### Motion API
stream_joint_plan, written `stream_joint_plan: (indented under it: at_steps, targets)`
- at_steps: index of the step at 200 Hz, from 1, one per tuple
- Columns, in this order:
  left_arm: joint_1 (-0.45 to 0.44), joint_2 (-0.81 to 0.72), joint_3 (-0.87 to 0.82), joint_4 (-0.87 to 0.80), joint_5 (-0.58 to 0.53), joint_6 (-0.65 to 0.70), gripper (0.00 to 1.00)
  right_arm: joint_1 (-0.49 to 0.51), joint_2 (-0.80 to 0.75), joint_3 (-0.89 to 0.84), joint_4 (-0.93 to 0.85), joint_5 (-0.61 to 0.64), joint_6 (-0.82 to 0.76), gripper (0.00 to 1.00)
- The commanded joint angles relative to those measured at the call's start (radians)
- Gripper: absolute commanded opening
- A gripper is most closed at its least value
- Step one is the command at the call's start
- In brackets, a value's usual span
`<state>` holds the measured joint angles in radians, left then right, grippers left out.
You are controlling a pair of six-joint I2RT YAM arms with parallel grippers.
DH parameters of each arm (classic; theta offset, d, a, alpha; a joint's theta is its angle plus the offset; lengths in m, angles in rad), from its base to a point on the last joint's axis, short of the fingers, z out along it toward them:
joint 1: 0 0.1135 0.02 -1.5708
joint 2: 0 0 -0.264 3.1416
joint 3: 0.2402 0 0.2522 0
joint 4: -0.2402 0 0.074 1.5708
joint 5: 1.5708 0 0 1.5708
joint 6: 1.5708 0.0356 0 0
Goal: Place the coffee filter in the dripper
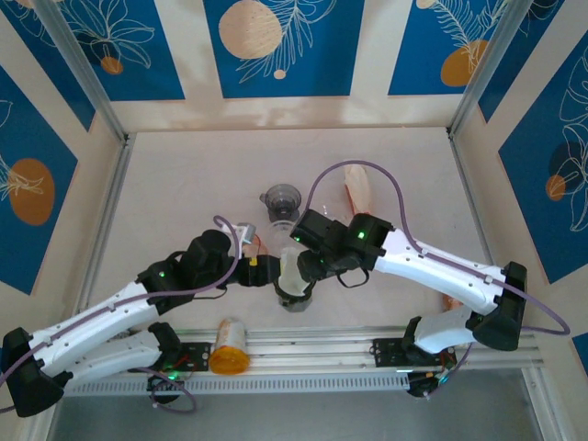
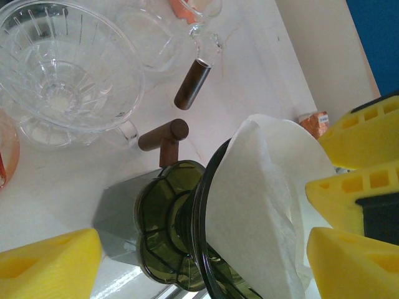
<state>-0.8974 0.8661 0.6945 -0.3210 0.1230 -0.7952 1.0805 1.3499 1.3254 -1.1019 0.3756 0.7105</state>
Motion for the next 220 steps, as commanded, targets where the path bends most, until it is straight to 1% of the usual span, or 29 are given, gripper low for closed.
stream_joint_plan:
  at_steps: [1,11,22,43,58,111,120,132,146,162,174,187,205,220]
  targets:
    - [0.010,-0.003,0.002,0.021,0.010,-0.013,0.86,0.005,-0.021,-0.021,0.037,0.002,0.024,0.29]
    - [0.011,0.001,0.006,0.020,0.009,-0.009,0.86,0.006,-0.020,-0.021,0.037,0.007,0.019,0.20]
    - [0.011,0.007,0.012,0.021,0.011,-0.006,0.86,0.010,-0.015,-0.013,0.029,0.020,0.010,0.13]
    - [0.011,0.019,0.027,0.021,0.016,0.006,0.92,0.023,0.007,0.015,-0.001,0.055,-0.002,0.04]
    - [0.011,0.029,0.034,0.019,0.017,0.014,0.95,0.036,0.026,0.033,-0.020,0.079,-0.007,0.01]
    - [0.011,0.071,0.030,0.012,0.009,0.019,0.96,0.057,0.056,0.042,-0.026,0.104,-0.011,0.00]
    - [0.010,0.072,0.035,-0.010,-0.013,0.019,0.92,0.056,0.055,0.040,-0.026,0.106,-0.011,0.01]
    - [0.009,0.069,0.040,-0.042,-0.045,0.020,0.81,0.057,0.056,0.034,-0.027,0.111,-0.009,0.01]
    - [0.010,0.065,0.046,-0.078,-0.078,0.025,0.73,0.057,0.053,0.024,-0.026,0.114,-0.008,0.01]
    - [0.009,0.065,0.053,-0.099,-0.091,0.033,0.66,0.056,0.050,0.018,-0.026,0.123,-0.003,0.03]
    - [0.010,0.067,0.053,-0.099,-0.088,0.033,0.66,0.056,0.046,0.017,-0.028,0.133,0.001,0.07]
    - [0.010,0.067,0.053,-0.095,-0.084,0.030,0.66,0.057,0.040,0.015,-0.027,0.141,0.002,0.16]
    - [0.010,0.068,0.052,-0.089,-0.079,0.027,0.66,0.059,0.024,0.008,-0.019,0.148,0.005,0.34]
    - [0.010,0.070,0.053,-0.084,-0.077,0.026,0.66,0.059,0.014,-0.007,-0.016,0.145,0.012,0.44]
